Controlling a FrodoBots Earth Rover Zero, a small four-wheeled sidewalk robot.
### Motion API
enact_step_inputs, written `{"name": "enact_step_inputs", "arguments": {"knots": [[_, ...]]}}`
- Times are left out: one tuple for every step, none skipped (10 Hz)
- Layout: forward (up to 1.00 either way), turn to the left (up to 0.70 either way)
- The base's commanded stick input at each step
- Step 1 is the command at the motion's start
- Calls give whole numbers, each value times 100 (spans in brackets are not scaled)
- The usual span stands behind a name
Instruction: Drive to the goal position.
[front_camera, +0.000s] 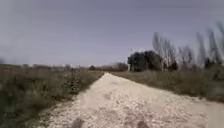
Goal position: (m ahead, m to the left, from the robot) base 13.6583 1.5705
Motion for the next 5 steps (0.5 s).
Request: {"name": "enact_step_inputs", "arguments": {"knots": [[70,0],[70,0],[70,0],[70,0],[70,0]]}}
